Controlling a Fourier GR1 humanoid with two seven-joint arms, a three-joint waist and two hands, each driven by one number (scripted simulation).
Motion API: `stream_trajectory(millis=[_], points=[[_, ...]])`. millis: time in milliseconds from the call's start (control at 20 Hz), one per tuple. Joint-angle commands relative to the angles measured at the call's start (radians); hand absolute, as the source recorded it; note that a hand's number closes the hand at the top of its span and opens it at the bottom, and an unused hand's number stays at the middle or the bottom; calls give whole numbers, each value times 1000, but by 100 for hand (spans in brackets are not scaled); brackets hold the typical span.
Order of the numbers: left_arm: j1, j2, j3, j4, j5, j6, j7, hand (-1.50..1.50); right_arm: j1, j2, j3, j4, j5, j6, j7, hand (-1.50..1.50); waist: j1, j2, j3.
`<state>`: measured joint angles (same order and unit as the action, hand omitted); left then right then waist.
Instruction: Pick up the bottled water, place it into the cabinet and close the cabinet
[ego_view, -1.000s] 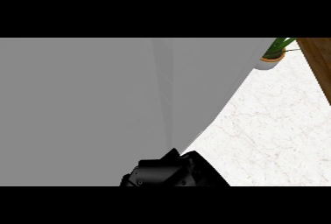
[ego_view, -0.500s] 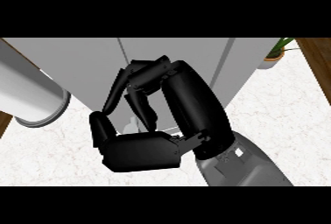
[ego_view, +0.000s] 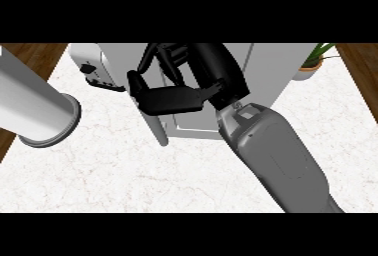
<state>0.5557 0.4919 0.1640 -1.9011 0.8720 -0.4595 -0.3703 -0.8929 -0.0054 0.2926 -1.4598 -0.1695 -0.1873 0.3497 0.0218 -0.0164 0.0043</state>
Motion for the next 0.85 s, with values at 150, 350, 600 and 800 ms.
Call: stream_trajectory(millis=[150,350,600,800], points=[[5,31,52,-11,63,-35,41,150,-37,5,-57,240,16,24,-93,150,11,23,-4],[-74,-4,-9,10,0,24,53,150,-82,-12,-73,305,8,21,-108,150,9,32,-5],[-69,18,11,17,42,-32,53,150,-55,-53,-78,345,10,20,-149,150,22,34,-6],[-96,18,2,4,27,-1,69,150,-48,-67,-76,362,-3,45,-167,150,16,39,-5]])
